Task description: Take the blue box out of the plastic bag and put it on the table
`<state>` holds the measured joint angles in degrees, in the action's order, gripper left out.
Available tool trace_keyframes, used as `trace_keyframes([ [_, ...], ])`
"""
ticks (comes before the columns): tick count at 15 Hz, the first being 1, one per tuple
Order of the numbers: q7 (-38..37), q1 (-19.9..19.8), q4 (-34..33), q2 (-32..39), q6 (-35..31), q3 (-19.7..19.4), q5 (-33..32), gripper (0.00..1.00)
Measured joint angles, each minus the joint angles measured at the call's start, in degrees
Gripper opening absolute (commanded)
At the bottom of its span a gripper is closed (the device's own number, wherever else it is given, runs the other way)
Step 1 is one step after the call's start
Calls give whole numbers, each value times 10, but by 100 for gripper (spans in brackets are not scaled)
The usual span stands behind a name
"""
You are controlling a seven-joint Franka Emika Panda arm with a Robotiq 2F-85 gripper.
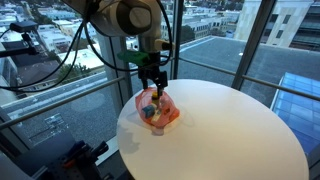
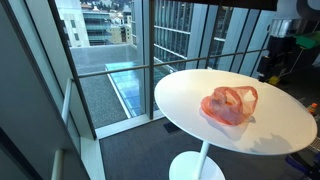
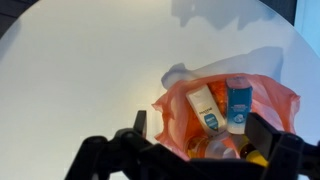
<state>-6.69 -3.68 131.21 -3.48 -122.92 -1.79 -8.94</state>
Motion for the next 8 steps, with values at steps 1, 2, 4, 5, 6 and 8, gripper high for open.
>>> trace_keyframes([
  [1, 0, 2, 4, 8, -15, 1, 0, 100],
  [2, 0, 4, 9, 15, -29, 1, 0, 100],
  [4, 0, 6, 16, 34, -59, 1, 0, 100],
  [5, 0, 7, 20, 43, -76, 1, 0, 100],
  [6, 0, 8, 24, 52, -93, 1, 0, 100],
  [8, 0, 10, 29, 70, -124, 1, 1, 100],
])
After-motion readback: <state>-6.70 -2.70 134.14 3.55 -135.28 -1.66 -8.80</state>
